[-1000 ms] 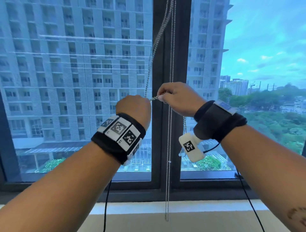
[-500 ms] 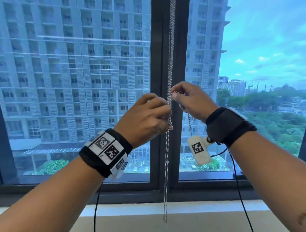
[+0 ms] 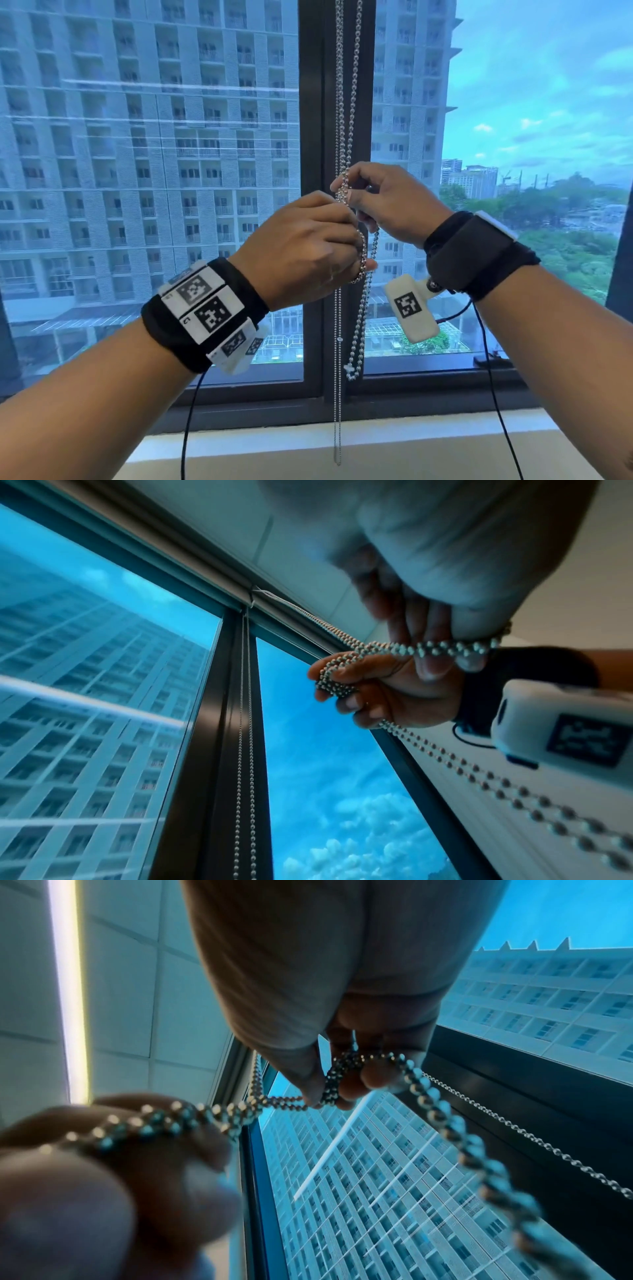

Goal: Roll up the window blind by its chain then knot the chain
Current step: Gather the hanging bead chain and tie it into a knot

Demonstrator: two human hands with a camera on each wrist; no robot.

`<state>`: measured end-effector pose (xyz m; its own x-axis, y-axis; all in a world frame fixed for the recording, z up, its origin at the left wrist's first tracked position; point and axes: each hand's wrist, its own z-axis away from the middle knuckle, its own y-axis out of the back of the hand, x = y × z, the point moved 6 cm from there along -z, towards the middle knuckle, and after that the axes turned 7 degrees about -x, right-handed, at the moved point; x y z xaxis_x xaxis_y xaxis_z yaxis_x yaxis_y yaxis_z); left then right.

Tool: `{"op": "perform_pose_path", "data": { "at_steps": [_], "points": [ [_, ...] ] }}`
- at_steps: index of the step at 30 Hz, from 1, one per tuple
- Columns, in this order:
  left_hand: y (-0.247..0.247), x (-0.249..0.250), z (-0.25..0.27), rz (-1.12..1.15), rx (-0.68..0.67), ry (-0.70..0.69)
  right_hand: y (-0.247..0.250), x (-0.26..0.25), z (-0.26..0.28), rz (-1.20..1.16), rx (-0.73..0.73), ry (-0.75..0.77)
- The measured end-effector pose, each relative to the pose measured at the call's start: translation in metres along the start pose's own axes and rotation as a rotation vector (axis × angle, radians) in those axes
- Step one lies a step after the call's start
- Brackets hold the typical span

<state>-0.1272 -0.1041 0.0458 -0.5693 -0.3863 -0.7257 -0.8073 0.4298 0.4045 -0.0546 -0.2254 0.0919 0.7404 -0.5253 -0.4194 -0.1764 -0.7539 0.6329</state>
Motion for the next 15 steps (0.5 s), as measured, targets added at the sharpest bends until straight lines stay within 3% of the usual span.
{"op": "perform_pose_path", "data": {
  "at_steps": [3, 8, 13, 15],
  "points": [
    [-0.004, -0.01, 0.0, 0.069, -0.109, 0.124, 0.006, -0.003, 0.0, 0.043, 0.031, 0.005],
    [-0.013, -0.043, 0.014, -0.01, -0.331, 0.591, -0.004, -0.006, -0.001, 0.052, 0.014, 0.014],
    [-0.012, -0.046, 0.019, 0.32, -0.173, 0.867, -0.014, -0.002, 0.002, -0.156, 0.063, -0.03],
    [-0.017, -0.049, 0.03, 0.524, -0.036, 0.993, -0.02, 0.002, 0.007, -0.273, 0.079, -0.053]
  ]
}}
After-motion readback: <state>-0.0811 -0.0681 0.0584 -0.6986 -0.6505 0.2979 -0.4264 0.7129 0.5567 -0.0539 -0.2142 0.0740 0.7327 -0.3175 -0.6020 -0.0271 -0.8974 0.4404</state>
